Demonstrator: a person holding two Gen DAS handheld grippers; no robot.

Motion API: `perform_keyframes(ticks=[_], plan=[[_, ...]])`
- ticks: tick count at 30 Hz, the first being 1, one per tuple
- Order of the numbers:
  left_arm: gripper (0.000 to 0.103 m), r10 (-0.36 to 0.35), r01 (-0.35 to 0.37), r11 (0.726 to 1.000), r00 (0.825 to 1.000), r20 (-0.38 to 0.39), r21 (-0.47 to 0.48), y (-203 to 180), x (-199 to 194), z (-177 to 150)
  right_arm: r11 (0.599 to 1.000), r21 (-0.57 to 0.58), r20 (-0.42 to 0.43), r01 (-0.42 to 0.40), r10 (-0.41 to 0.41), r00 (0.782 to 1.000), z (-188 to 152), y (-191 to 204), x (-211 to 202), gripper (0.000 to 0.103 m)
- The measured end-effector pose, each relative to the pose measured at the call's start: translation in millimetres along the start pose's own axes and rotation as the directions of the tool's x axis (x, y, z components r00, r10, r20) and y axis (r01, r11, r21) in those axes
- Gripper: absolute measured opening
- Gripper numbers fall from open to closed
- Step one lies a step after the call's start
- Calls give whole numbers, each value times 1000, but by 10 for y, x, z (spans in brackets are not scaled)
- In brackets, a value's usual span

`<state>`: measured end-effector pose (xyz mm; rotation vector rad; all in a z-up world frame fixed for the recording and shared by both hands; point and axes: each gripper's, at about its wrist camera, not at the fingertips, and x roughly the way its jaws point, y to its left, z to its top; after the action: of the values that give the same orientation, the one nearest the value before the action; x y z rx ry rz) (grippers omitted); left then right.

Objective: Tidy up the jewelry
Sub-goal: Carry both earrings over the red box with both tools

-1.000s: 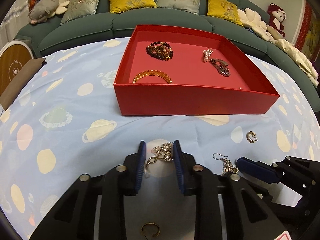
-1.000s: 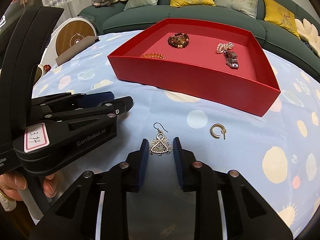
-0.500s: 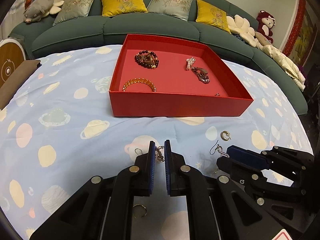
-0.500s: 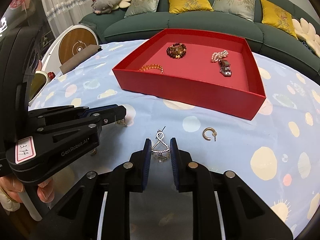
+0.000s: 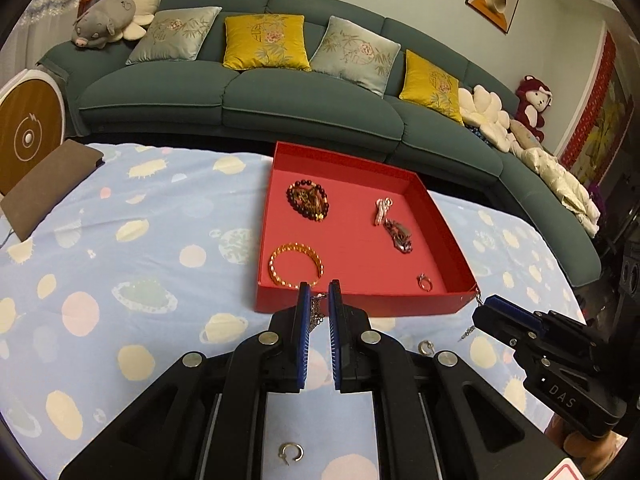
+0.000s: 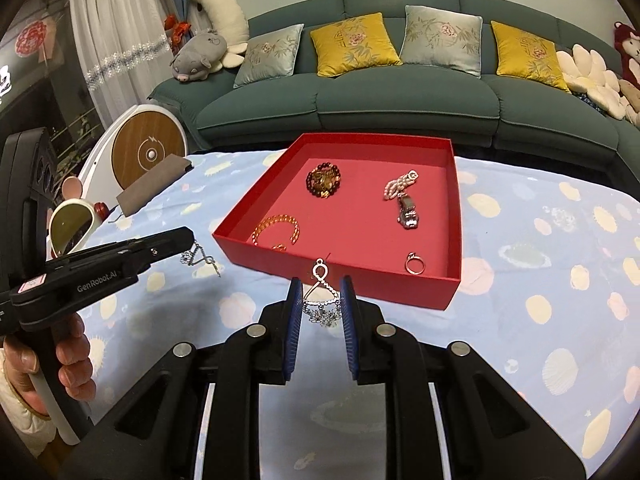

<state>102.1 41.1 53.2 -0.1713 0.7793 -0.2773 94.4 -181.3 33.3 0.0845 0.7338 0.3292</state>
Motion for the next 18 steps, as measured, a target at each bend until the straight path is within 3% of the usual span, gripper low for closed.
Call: perform_keyframes(ticks=[8,18], plan=[[7,-6,6,1000,999,42,6,-93,155,325,999,31,41,39,-40,998,268,-166,77,19],[7,9,-9,1000,1000,-3,4,-107,565,433,996,56,20,68,-70,997,509,-333,460,18]])
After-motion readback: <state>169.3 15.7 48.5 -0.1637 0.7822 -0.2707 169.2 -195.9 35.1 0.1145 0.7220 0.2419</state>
